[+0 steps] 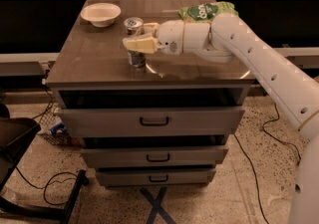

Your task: Move redbull can near paper bowl

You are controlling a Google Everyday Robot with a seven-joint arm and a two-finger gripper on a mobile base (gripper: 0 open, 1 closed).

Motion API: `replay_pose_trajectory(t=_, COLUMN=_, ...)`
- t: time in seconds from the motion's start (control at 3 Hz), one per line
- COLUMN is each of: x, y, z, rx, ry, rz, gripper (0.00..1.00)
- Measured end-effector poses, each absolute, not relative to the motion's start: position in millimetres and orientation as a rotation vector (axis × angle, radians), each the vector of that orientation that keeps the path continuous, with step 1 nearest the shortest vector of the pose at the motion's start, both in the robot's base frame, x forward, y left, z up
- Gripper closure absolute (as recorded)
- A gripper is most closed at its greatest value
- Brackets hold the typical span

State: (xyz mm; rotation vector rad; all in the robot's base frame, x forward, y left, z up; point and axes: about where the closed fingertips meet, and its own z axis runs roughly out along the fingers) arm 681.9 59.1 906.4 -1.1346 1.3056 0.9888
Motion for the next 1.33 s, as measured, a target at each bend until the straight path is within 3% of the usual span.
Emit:
replay_pose_trajectory(t=0.67, x=748.0, y=85.6, z=952.0, rx=-1.167, ry=1.292, rz=0.941, gripper=1.0)
replay_pose_trajectory(t=1.33, x=847.8, y=80.3, z=986.5, rx=-1.033, ry=1.425, rz=0.733, gripper=1.0)
